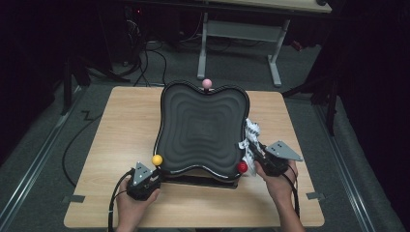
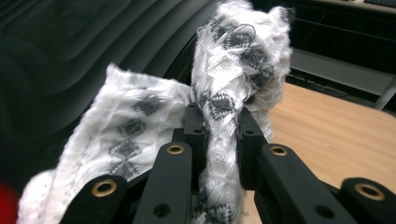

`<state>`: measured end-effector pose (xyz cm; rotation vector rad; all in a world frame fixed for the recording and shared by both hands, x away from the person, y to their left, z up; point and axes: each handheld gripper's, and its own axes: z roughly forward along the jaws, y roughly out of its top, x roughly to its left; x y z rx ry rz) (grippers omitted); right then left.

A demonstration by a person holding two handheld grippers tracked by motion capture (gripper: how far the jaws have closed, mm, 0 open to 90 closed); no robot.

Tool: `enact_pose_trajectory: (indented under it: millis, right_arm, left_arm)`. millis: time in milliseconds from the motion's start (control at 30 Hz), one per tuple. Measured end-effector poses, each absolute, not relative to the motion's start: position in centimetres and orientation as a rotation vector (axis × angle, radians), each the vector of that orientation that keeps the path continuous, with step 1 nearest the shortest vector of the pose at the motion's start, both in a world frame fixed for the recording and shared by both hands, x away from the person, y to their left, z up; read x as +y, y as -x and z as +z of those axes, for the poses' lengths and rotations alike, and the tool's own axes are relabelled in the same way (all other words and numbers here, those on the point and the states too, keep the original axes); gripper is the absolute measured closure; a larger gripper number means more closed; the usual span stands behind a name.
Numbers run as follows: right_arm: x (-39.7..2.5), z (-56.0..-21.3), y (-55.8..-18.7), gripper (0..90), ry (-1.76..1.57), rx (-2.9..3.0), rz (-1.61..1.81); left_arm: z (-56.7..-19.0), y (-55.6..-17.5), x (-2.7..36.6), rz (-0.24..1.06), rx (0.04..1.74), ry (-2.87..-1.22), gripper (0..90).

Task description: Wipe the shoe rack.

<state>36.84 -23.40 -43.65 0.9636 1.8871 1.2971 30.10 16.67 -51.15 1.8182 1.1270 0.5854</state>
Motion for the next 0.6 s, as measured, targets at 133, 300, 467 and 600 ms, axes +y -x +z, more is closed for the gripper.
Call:
enact_pose_trajectory:
  millis: [133,300,467,600]
  right_arm:
    - [-23.9,-44.1,-35.8,79.9,-0.971,1.887,1.281]
    - [-24.6,-45.1,-34.5,79.8,-1.029,1.87,1.261]
    - [-25.4,-46.1,-33.2,79.4,-1.093,1.831,1.247]
    - [-25.7,-46.9,-32.4,79.3,-1.129,1.809,1.235]
  left_arm:
    - [-51.1,-30.0,16.2,0.586,1.119,-1.827,74.0]
    - [-51.1,-29.8,15.1,0.565,1.093,-1.843,73.9]
    - [-51.1,-29.5,13.5,0.557,1.095,-1.848,73.9]
    - [-51.2,-29.4,12.4,0.542,1.074,-1.854,73.8]
